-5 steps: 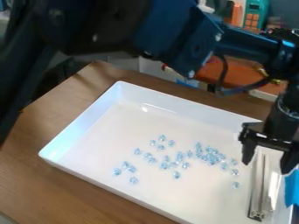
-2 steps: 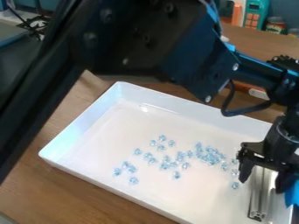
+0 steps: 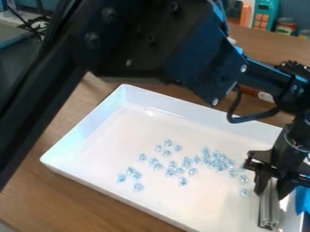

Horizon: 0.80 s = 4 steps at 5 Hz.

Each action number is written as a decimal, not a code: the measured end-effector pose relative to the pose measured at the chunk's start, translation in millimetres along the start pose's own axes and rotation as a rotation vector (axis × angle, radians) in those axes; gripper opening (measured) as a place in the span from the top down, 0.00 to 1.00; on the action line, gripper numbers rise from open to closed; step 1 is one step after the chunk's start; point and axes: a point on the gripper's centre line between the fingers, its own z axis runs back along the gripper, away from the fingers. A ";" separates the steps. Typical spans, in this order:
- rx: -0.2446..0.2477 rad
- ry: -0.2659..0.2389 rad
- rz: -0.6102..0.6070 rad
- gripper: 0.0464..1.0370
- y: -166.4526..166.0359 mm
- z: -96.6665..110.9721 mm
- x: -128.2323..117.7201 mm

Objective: Sweep into pile

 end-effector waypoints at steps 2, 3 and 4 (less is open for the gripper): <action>0.003 0.010 -0.014 0.66 22.9 -4.9 3.7; 0.008 0.017 -0.014 0.66 38.8 -8.7 9.1; 0.003 0.016 -0.013 0.66 54.5 -12.1 14.4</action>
